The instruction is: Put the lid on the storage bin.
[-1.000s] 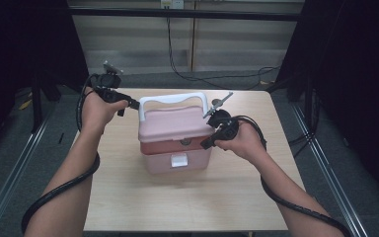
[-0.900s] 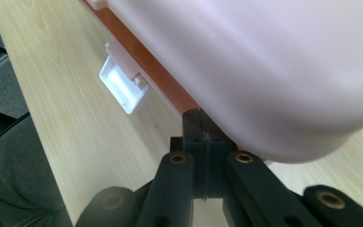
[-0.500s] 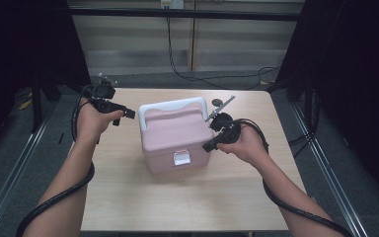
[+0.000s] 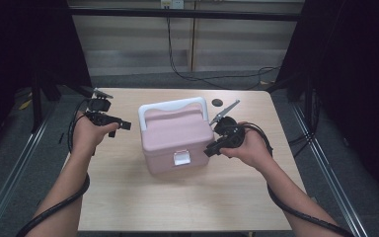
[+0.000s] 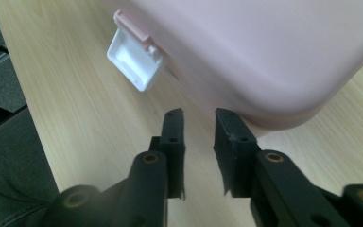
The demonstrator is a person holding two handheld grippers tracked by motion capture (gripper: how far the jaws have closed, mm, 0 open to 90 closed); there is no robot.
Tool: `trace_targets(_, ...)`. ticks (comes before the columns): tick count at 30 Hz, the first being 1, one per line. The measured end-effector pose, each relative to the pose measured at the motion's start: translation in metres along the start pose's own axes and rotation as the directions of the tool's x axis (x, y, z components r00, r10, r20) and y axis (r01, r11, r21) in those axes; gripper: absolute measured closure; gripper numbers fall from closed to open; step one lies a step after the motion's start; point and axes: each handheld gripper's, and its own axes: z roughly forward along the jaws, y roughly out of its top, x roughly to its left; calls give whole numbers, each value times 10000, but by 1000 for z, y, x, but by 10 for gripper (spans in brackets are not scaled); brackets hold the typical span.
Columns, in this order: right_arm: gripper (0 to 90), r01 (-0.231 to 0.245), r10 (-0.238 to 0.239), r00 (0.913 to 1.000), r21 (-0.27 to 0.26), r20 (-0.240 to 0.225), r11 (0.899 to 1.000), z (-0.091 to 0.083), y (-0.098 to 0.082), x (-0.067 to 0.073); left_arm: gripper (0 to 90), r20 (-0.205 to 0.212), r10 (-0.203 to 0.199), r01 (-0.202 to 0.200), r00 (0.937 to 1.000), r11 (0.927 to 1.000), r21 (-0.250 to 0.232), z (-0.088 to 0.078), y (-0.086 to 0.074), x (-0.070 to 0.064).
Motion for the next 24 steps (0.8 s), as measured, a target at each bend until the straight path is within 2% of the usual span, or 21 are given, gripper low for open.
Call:
trace_targets(1,682,0,0,10000,0,0,10000,0,0,0,217,0,0,0,10000,10000,0,0,0,0)
trace_targets(2,615,-90,90,10000,-89,8,9999,0,-3,0,216,25,13,-13,10000,10000,-22,0,-4,1)
trace_targets(5,563,-170,169,9998,-191,-57,9997,-1,-6,-2,212,21,108,-108,9999,9999,39,0,-7,3)
trace_targets(8,487,-151,156,9998,-390,126,9991,-1,-15,-4,206,12,66,-66,10000,10000,-24,0,-14,6)
trace_targets(11,471,-270,275,9996,-458,99,9986,-1,-21,-5,205,75,135,-135,9999,9999,90,1,-18,8)
trace_targets(12,427,-312,321,9993,-416,208,9986,1,-28,-7,204,29,128,-128,9999,9999,41,3,-21,9)
trace_targets(16,397,-474,483,9987,-520,162,9975,2,-39,-11,202,112,117,-116,9999,9999,-86,5,-25,9)
trace_targets(17,375,-512,527,9984,-784,179,9956,1,-45,-13,202,212,198,-198,9996,9998,-19,6,-28,11)
trace_targets(19,349,-621,640,9977,-795,204,9949,3,-50,-15,200,189,281,-281,9994,9996,-5,7,-31,11)
trace_targets(20,331,-631,653,9976,-811,245,9947,3,-52,-16,200,244,164,-163,9996,9999,-37,9,-33,12)
trace_targets(24,319,-751,769,9969,-926,163,9929,5,-60,-19,200,365,203,-203,9991,9998,-13,12,-38,14)
